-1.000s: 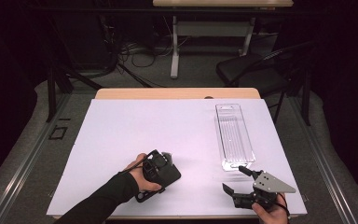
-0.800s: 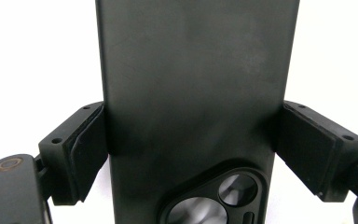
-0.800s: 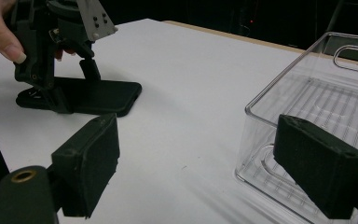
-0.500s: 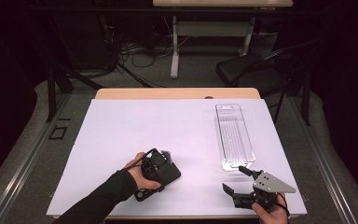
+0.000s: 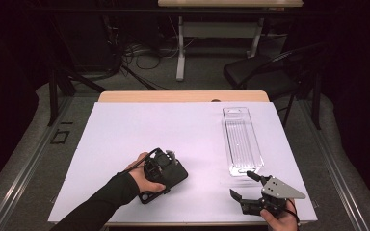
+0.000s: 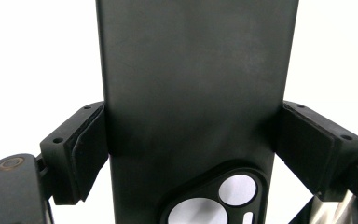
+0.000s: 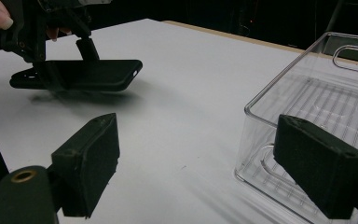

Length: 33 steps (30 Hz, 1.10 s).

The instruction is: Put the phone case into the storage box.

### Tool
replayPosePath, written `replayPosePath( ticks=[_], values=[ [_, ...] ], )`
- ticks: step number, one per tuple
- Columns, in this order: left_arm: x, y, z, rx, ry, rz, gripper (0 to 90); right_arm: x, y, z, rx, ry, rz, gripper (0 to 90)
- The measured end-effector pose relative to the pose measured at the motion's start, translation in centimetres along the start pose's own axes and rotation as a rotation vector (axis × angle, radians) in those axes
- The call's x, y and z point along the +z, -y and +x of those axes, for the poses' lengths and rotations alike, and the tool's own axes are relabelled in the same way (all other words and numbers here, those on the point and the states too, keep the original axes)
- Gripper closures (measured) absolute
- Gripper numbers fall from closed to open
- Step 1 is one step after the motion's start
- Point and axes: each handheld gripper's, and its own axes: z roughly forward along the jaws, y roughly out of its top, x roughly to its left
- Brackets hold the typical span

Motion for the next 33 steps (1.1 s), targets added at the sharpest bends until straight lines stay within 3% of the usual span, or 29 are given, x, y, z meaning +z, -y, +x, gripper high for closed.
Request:
replayPosePath(
  ticks=[12,26,33],
  values=[
    [-1.4,0.0,-0.4,0.009,0.028,-0.066,14.1,0.0,0.0,0.0,-0.005,0.000,0.000,14.1],
    [-2.9,-0.9,-1.0,0.046,0.026,-0.082,14.1,0.5,-0.3,0.5,-0.024,-0.008,0.013,14.0],
    [-2.9,-1.3,-1.2,0.059,0.025,-0.080,14.1,1.1,-0.8,0.5,0.002,-0.020,0.037,14.1]
  ],
)
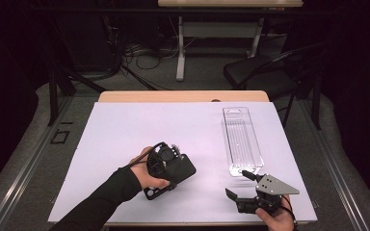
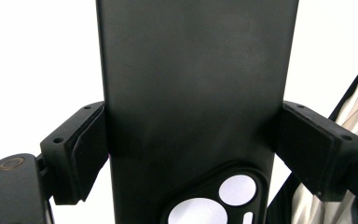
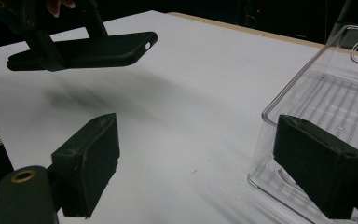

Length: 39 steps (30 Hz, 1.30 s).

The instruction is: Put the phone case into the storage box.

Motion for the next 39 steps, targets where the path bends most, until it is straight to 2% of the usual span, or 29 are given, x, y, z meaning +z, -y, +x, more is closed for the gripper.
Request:
replayPosePath(
  ticks=[11,16,19,22,24,29,39],
  values=[
    [-0.3,-0.5,-0.1,0.014,-0.005,0.012,14.1,1.0,-1.2,0.2,-0.008,0.015,0.034,14.1],
    [-0.4,-0.5,0.0,0.009,-0.010,0.008,14.1,2.2,-2.1,0.3,0.013,0.019,0.038,14.1],
    [-0.5,-0.5,0.1,0.009,-0.011,0.011,14.1,2.9,-2.8,0.4,0.017,-0.005,0.039,14.1],
    [-0.6,-0.5,0.3,0.003,-0.012,0.009,14.1,4.1,-4.0,0.6,-0.007,-0.032,0.038,14.1],
    [-0.7,-0.5,0.3,0.007,-0.014,0.013,14.1,4.4,-4.3,0.7,-0.009,-0.033,0.038,14.1],
    [-0.9,-0.3,0.6,-0.007,-0.012,0.008,14.1,6.1,-5.6,0.8,0.011,-0.059,0.046,14.4],
    [-1.3,0.1,1.4,-0.026,-0.013,0.001,14.1,8.3,-7.4,0.6,-0.016,-0.057,0.052,15.7]
  ],
)
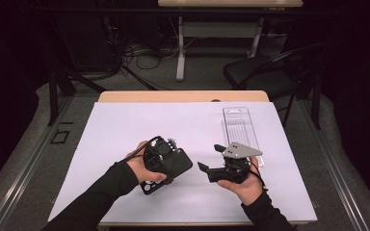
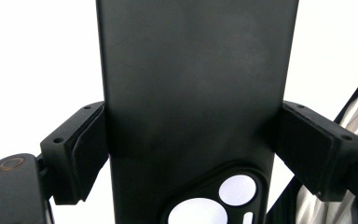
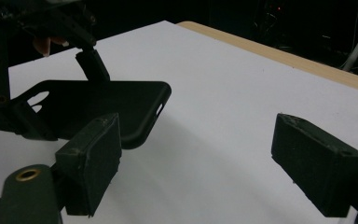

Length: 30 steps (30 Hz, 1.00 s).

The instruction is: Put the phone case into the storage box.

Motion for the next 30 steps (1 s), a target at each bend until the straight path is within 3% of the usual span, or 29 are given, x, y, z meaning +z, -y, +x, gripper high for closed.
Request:
replayPosePath(
  ticks=[7,10,18,21,25,30],
  values=[
    [-0.1,0.2,0.2,-0.007,0.001,0.002,14.1,0.5,-0.8,-0.6,0.007,0.004,-0.031,15.8],
    [-0.2,0.2,0.2,-0.005,-0.001,0.003,14.1,0.4,-0.7,-0.7,-0.017,-0.009,-0.011,15.1],
    [-0.2,-0.2,0.4,-0.004,0.017,0.010,14.1,0.3,-0.6,-0.6,-0.098,-0.027,0.024,20.2],
    [-0.3,-0.5,0.5,0.000,0.020,0.017,14.1,0.5,-0.4,-0.3,-0.164,-0.018,0.052,21.7],
    [-0.2,-0.7,0.5,-0.003,0.023,0.026,14.1,0.5,-0.2,-0.1,-0.213,-0.005,0.063,23.1],
    [-0.1,-0.9,0.7,0.004,0.029,0.042,14.2,0.5,-0.2,0.0,-0.245,-0.003,0.073,23.3]
  ],
)
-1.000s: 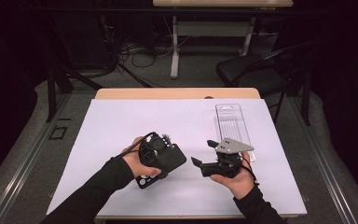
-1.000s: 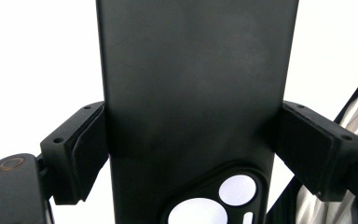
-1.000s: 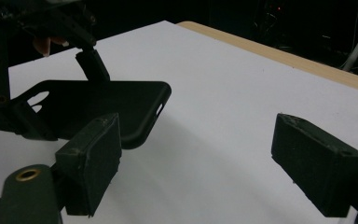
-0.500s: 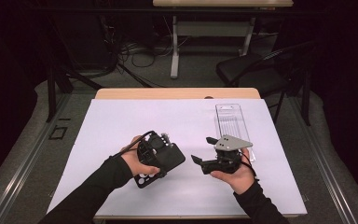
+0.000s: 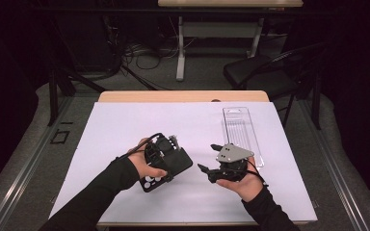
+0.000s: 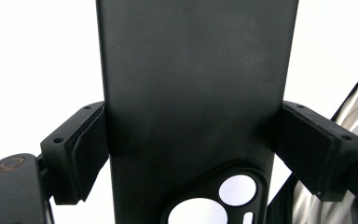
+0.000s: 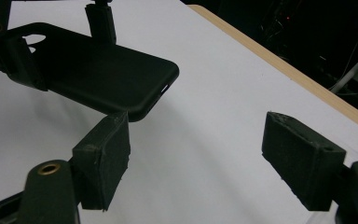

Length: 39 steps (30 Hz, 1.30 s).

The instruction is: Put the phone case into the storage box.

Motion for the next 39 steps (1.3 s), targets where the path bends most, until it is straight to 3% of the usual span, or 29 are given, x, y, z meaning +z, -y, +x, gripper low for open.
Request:
replayPosePath(
  ticks=[7,13,26,33,39],
  values=[
    [0.1,-0.3,0.1,0.011,0.012,0.016,14.2,-0.4,-0.2,0.3,-0.110,0.019,0.036,24.4],
    [0.0,-0.7,-0.1,0.022,0.017,0.027,14.2,-0.7,-0.5,0.9,-0.253,0.029,0.083,25.4],
    [0.0,-1.6,-0.4,0.048,0.022,0.068,14.2,-0.8,-0.5,1.7,-0.415,0.034,0.156,26.0],
    [0.0,-1.8,-0.7,0.048,0.029,0.060,14.1,-1.0,-0.2,2.3,-0.579,0.055,0.209,25.5],
    [0.0,-2.1,-0.7,0.057,0.033,0.069,14.2,-1.1,-0.1,3.0,-0.694,0.069,0.194,25.8]
  ],
)
